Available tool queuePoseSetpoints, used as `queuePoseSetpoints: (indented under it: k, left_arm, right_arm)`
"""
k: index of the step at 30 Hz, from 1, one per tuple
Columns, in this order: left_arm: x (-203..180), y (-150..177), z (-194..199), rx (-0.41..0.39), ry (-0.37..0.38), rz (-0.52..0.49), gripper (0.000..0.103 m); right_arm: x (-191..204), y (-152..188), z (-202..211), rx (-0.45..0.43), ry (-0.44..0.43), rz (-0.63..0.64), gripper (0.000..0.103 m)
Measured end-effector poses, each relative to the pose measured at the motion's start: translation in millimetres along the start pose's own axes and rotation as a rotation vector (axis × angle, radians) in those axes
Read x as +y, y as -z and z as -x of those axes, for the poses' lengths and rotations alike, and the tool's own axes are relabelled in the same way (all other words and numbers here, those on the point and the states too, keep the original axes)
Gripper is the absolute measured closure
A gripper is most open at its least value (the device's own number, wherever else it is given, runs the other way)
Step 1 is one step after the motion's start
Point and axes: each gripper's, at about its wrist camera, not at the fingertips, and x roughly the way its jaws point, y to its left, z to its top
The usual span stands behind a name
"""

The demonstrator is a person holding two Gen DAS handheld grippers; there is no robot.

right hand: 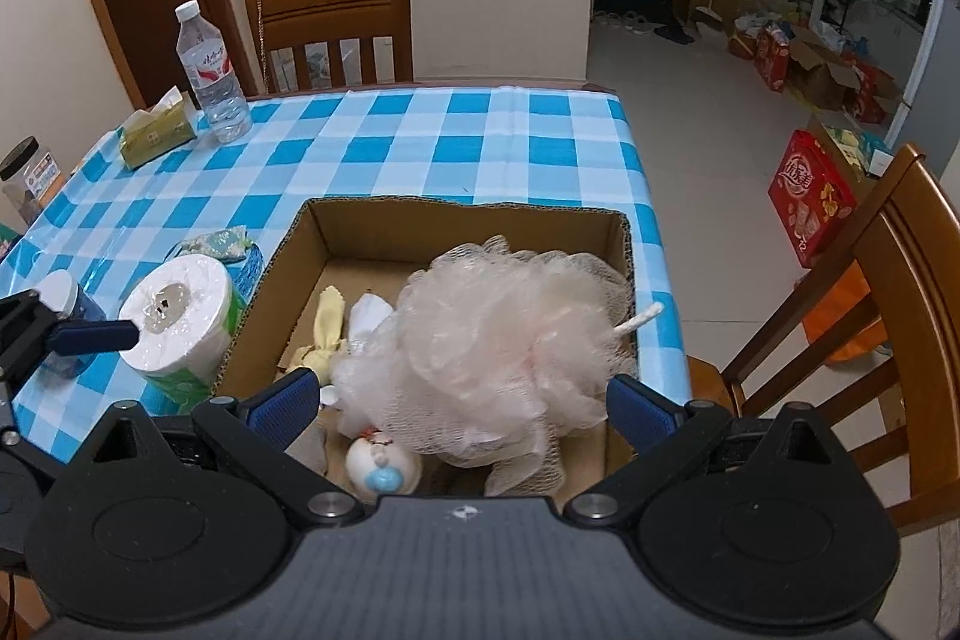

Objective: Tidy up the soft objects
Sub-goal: 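Withdraw both open grippers from the box toward the masks and pouch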

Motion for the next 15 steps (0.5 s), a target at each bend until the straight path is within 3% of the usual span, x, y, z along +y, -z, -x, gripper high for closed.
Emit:
queuePoseSetpoints:
  k: [7, 15]
  left_arm:
    - [22.6, 17.2, 18.1, -0.010, -0.032, 0.075, 0.005]
    - [53.5, 41.3, 38.0, -0.004, -0.071, 0.104, 0.005]
  right_arm:
    - [31.7, 20.4, -5.0, -0.032, 0.064, 0.006, 0.000]
    - [68.1, 35.2, -6.6, -0.014, 0.043, 0.026, 0.000]
